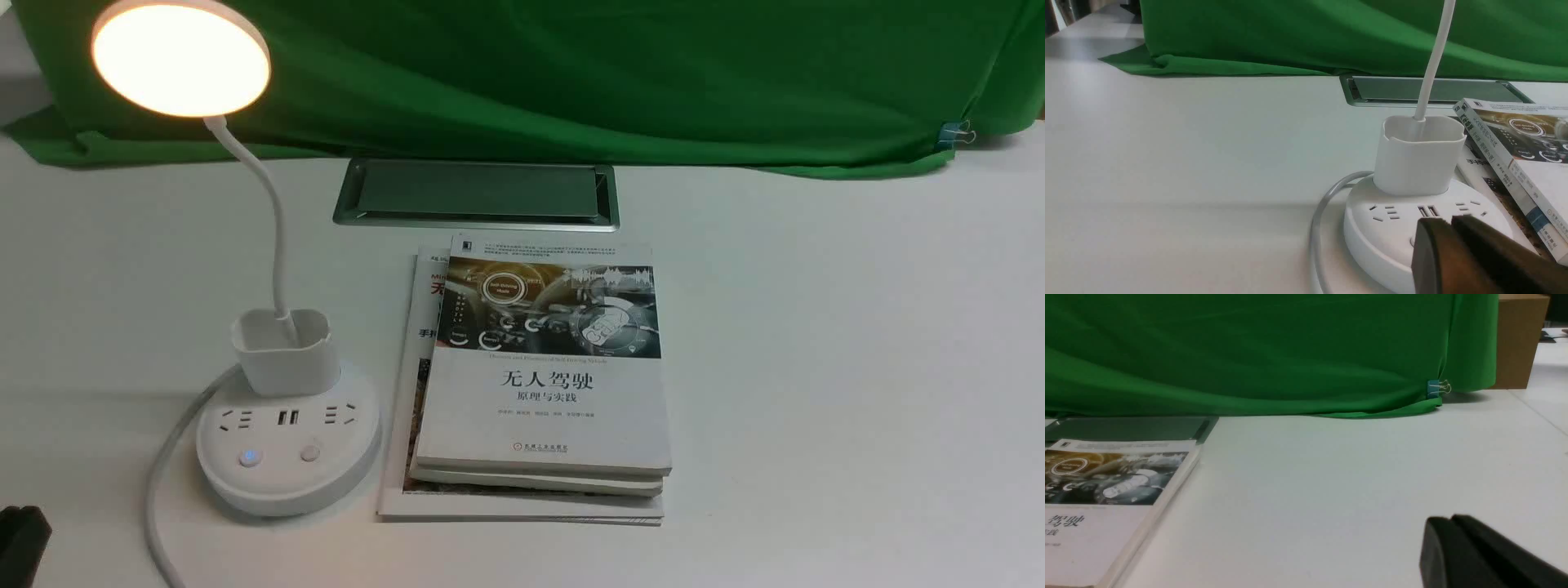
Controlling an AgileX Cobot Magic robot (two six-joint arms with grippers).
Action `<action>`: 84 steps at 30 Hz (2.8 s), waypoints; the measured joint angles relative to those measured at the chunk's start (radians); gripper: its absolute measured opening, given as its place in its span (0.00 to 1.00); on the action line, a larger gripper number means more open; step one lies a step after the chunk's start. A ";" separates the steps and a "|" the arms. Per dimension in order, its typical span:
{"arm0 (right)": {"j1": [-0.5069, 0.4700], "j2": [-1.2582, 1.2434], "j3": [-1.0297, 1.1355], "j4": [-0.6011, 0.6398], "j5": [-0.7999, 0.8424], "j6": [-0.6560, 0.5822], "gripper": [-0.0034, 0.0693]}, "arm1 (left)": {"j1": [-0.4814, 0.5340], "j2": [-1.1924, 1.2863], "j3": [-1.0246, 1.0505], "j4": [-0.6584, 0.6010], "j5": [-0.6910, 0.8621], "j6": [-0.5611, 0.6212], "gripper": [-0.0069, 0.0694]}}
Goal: Turn off the desk lamp on the white desktop by hand.
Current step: 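Press the power button on the round power strip under the lamp with the left gripper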
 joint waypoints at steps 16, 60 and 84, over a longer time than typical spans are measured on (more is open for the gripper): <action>0.000 0.000 0.000 0.000 0.000 0.000 0.10 | 0.000 0.000 0.000 -0.051 -0.083 -0.017 0.12; 0.000 0.000 0.000 0.000 0.000 0.000 0.10 | -0.079 1.227 -0.696 -0.322 0.290 0.181 0.12; 0.000 0.000 0.000 0.000 -0.001 0.000 0.10 | -0.389 1.588 -0.905 0.330 0.363 -0.337 0.12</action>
